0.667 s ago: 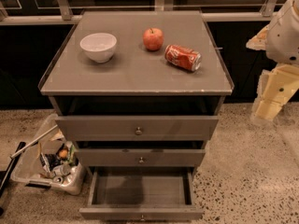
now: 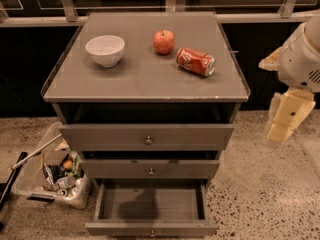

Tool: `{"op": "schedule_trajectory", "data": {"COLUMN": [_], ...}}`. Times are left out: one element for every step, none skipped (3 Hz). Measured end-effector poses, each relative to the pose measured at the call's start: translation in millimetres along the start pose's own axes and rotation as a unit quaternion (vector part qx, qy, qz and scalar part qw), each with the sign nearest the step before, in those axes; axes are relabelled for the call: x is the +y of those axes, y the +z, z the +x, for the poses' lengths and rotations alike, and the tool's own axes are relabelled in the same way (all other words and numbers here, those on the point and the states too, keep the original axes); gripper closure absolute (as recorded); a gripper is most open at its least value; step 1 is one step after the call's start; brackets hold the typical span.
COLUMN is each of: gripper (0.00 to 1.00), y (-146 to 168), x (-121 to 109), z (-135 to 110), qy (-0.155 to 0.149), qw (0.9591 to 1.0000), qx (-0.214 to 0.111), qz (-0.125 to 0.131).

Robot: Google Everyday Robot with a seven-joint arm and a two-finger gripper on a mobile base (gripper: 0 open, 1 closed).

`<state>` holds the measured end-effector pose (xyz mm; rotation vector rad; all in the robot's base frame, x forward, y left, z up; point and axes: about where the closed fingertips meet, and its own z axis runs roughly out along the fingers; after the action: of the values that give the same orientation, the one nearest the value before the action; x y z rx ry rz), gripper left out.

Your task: Close bottom drawer

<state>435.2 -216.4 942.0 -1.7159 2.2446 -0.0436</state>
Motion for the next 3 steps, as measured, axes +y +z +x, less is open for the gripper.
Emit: {"op": "schedule_trajectory", "data": {"gripper": [0.00, 0.19, 0.42], "y": [33.9, 66.3, 98.9], "x": [16.2, 37.1, 63.2], "z": [7.1, 9.9, 9.6], "qy": [0.005, 0.001, -0.005], "qw": [0.9994, 0.9981, 0.9958], "qx": [-0.027, -0.054, -0.086], "qz": [-0.023, -0.030, -0.029]}}
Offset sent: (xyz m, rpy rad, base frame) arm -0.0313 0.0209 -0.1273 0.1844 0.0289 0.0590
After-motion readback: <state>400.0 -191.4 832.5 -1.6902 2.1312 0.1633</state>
